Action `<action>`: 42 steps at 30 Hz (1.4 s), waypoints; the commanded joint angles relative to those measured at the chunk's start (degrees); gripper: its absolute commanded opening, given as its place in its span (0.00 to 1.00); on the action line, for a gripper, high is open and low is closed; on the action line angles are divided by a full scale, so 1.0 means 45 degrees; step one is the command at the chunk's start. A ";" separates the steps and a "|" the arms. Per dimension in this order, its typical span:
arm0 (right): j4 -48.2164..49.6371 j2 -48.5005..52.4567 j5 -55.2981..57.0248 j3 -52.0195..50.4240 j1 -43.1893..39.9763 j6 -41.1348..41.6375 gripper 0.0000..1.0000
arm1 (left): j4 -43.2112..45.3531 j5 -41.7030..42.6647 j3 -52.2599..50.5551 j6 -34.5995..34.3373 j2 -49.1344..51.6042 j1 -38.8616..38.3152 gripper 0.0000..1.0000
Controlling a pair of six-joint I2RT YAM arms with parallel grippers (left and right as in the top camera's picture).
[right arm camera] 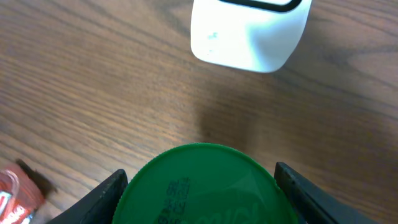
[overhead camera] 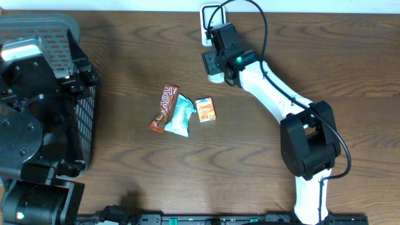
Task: Scan the item barcode
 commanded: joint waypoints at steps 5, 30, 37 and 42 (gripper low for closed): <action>0.1209 0.0029 0.0665 -0.1171 0.0321 0.0860 0.55 | 0.0044 -0.0170 -0.0078 0.0117 -0.0049 0.0044 0.98; 0.0855 -0.1190 0.1598 -0.2793 0.1282 0.1797 0.76 | 0.0034 -0.0170 -0.0078 0.0117 -0.0044 0.0044 0.98; -0.0384 -0.2730 0.2181 -0.2793 0.1452 0.1792 0.99 | 0.0034 -0.0170 -0.0078 0.0117 -0.0044 0.0044 0.98; -0.1350 -0.4177 0.2127 -0.2793 0.1447 0.2288 0.99 | 0.0034 -0.0170 -0.0078 0.0121 -0.0044 0.0044 0.98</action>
